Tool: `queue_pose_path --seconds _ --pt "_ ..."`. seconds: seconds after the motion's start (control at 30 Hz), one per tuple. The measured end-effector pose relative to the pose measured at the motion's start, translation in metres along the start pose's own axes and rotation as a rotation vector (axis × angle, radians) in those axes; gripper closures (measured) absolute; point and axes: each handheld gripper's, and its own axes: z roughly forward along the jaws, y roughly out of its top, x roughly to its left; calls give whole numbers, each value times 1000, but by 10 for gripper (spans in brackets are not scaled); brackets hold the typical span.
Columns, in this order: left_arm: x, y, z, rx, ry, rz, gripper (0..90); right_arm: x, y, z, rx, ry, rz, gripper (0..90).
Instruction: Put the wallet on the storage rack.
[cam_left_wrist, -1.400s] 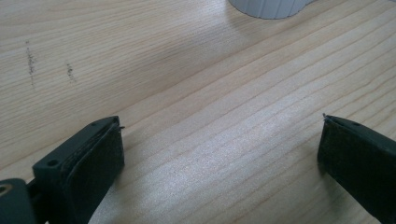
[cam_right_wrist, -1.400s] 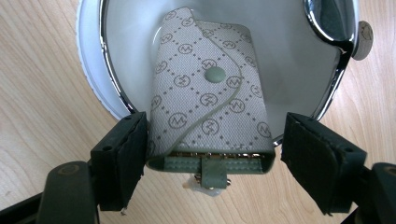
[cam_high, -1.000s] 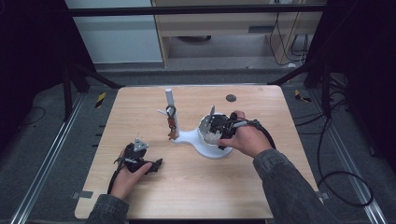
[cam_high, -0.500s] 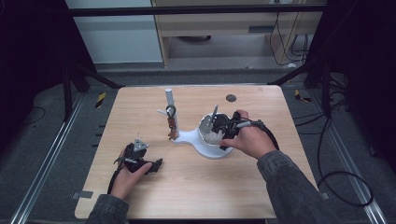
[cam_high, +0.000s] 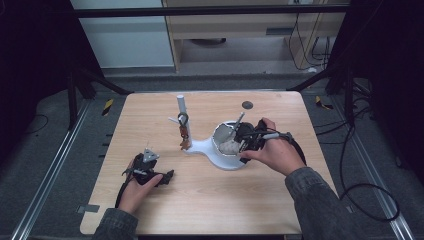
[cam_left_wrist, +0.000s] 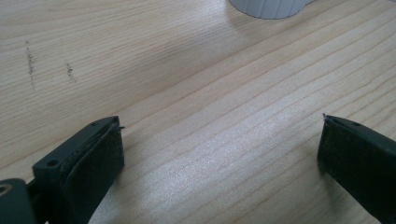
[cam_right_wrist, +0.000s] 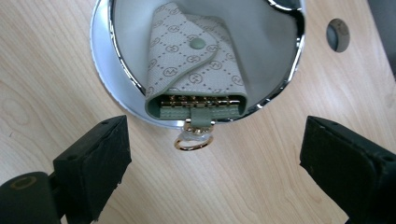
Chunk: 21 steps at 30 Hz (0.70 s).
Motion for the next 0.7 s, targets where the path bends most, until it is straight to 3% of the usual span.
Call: queue_pose_path --seconds 0.53,0.7 --pt "0 0 0 0 0 0 0 -9 -23 -13 -108 -11 67 63" --pt "0 0 0 0 0 0 0 -13 -31 -16 -153 -6 109 58"
